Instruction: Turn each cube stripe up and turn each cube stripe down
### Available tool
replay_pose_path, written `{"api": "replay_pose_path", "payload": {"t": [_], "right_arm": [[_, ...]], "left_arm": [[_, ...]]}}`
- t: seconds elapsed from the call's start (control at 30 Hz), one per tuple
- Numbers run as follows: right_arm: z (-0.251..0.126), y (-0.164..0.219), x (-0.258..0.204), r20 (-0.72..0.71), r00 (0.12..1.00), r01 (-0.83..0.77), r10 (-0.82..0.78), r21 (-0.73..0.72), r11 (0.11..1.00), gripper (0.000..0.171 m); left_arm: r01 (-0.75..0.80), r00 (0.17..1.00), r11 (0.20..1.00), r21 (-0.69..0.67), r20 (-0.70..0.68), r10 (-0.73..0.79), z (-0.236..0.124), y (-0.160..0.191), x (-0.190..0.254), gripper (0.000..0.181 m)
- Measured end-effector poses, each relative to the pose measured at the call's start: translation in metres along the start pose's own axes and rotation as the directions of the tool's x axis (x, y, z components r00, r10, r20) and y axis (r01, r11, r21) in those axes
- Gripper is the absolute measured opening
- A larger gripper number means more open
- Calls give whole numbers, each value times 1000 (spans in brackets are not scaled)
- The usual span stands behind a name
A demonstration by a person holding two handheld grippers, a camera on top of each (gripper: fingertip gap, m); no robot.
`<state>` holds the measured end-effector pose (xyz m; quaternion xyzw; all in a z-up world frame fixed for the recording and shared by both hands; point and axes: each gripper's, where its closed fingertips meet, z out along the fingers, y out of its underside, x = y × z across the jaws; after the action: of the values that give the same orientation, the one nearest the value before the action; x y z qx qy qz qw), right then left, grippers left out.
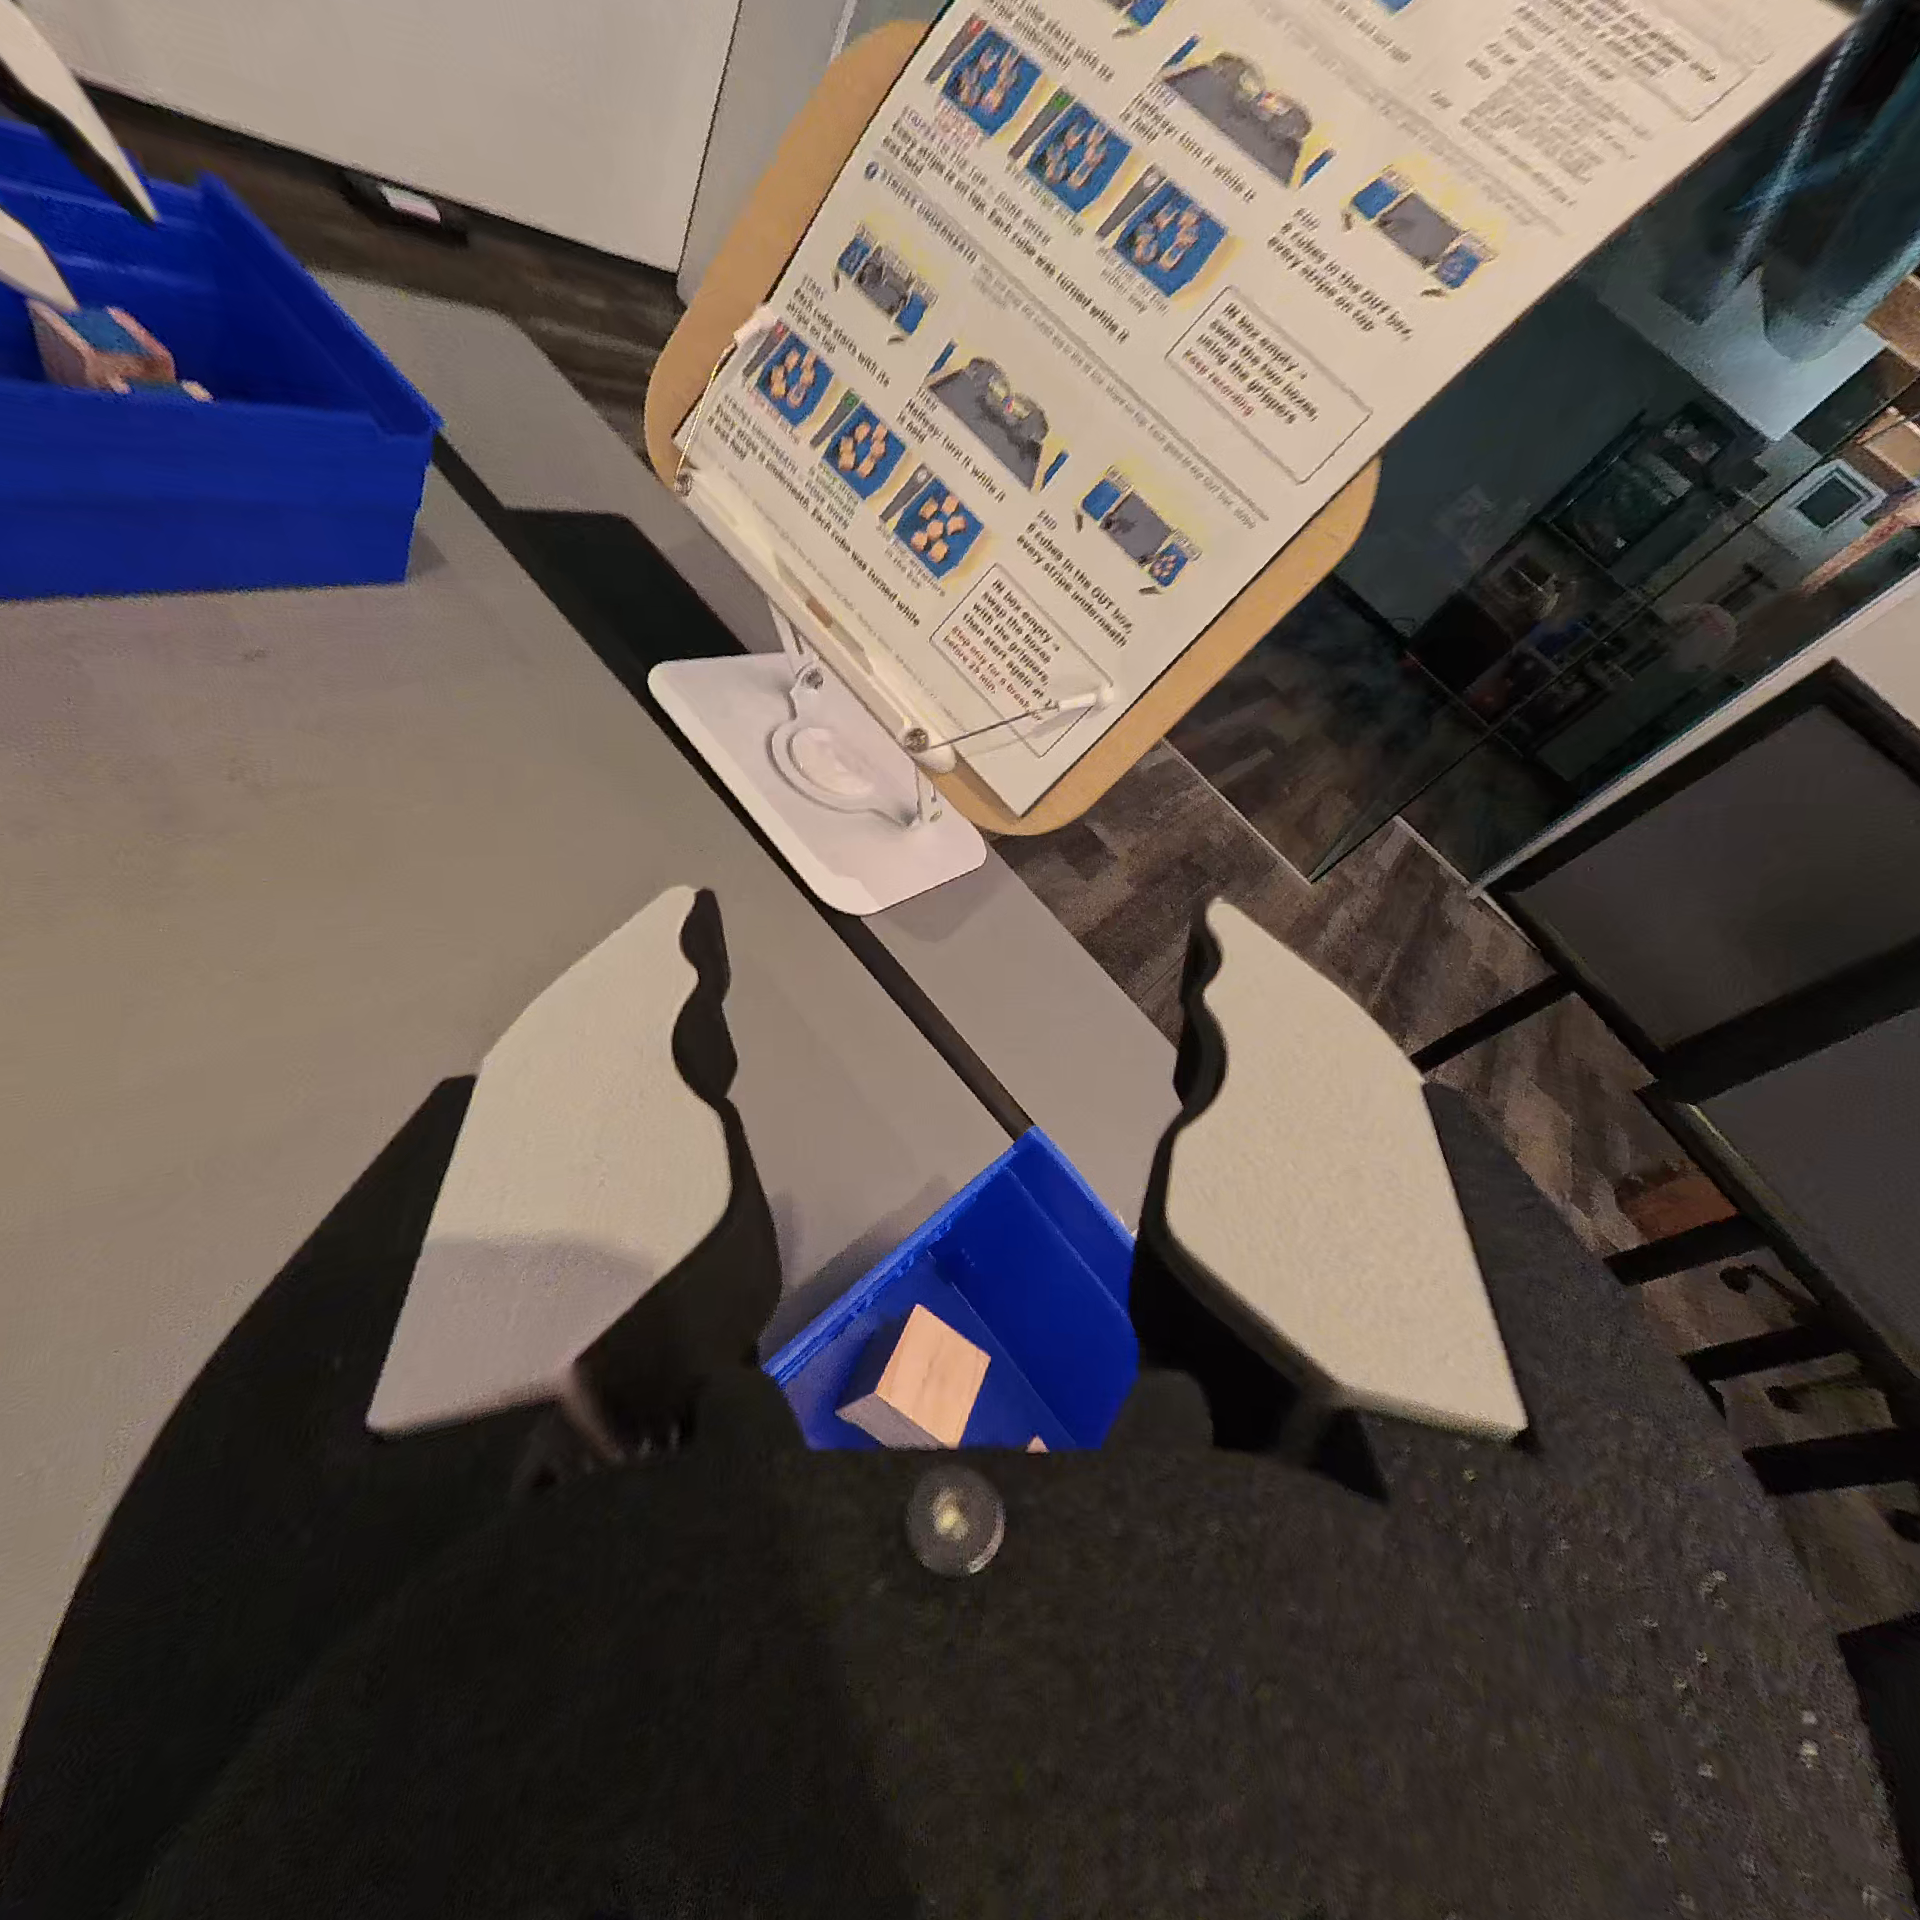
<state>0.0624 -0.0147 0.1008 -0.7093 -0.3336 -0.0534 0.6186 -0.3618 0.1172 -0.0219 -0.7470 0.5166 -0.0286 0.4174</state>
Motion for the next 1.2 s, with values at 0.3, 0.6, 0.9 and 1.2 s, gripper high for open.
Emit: {"api": "replay_pose_path", "payload": {"t": [0.3,0.6,0.9,1.2], "right_arm": [[15,13,-18,106,993,-39,44,-48,998,82],[28,28,-31,160,986,-32,51,-124,992,82],[43,48,-47,185,982,18,28,-244,970,80],[22,47,13,-254,957,31,-137,-380,924,67]], "left_arm": [[-196,966,978,-70,-186,181,62,28,25,60],[-216,958,957,-192,-233,169,88,51,25,69],[-204,961,943,-262,-238,141,97,69,23,69],[-206,964,926,-318,-229,135,91,73,23,53]]}}
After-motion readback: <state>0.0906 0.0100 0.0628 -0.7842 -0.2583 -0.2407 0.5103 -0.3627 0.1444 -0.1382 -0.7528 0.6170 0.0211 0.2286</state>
